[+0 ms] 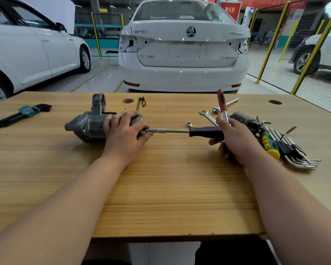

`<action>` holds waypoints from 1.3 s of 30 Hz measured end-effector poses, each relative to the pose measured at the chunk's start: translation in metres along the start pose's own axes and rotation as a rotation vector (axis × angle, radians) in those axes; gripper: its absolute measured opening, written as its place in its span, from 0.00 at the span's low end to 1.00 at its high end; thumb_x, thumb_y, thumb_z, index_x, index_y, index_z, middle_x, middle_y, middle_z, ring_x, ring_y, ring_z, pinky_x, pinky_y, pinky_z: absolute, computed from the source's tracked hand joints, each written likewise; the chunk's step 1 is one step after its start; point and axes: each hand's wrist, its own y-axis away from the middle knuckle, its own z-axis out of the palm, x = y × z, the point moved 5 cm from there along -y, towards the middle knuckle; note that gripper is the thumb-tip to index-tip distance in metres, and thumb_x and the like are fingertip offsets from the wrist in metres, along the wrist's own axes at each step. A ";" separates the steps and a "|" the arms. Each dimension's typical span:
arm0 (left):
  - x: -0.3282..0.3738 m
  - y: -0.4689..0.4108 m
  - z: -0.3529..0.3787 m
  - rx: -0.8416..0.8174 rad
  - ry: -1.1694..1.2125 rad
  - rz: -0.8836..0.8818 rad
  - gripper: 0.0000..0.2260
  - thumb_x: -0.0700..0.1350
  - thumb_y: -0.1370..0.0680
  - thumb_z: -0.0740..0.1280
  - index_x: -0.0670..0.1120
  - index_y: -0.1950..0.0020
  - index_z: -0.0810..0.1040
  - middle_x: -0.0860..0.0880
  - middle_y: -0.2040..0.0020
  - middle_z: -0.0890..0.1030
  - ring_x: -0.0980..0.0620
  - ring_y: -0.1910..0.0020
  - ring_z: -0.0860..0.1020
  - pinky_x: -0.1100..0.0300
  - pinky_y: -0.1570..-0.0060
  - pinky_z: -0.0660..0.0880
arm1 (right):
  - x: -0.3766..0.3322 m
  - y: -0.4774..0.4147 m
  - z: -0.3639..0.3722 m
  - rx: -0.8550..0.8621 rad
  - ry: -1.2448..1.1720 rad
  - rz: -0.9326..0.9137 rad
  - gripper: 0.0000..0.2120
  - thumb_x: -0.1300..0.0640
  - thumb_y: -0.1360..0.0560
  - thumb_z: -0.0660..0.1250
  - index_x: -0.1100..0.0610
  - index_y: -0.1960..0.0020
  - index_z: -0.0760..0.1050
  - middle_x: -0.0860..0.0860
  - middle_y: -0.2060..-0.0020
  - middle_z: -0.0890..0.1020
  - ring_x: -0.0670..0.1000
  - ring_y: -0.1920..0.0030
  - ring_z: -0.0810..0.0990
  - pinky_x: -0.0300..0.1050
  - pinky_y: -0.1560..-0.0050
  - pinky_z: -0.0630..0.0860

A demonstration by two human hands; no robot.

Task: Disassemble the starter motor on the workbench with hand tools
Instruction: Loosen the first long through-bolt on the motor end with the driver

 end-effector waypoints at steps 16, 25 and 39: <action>-0.004 0.001 0.004 0.000 -0.014 0.024 0.13 0.60 0.26 0.65 0.56 0.45 0.79 0.49 0.34 0.69 0.48 0.32 0.57 0.52 0.33 0.45 | 0.006 -0.007 -0.002 -0.019 -0.139 0.058 0.10 0.46 0.20 0.64 0.52 0.48 0.78 0.53 0.66 0.82 0.47 0.74 0.76 0.42 0.73 0.73; -0.006 0.000 0.007 -0.001 -0.055 0.014 0.14 0.62 0.23 0.60 0.59 0.44 0.78 0.49 0.32 0.68 0.48 0.32 0.56 0.55 0.34 0.42 | 0.004 -0.005 0.007 -0.147 -0.607 0.170 0.12 0.66 0.21 0.63 0.54 0.42 0.75 0.59 0.52 0.78 0.49 0.68 0.76 0.41 0.69 0.76; -0.007 -0.001 0.008 -0.021 -0.052 0.011 0.14 0.61 0.24 0.59 0.58 0.47 0.79 0.49 0.33 0.68 0.46 0.33 0.57 0.52 0.33 0.45 | 0.000 -0.009 0.001 0.058 0.059 0.034 0.12 0.41 0.18 0.57 0.47 0.44 0.73 0.52 0.64 0.83 0.46 0.75 0.79 0.42 0.72 0.75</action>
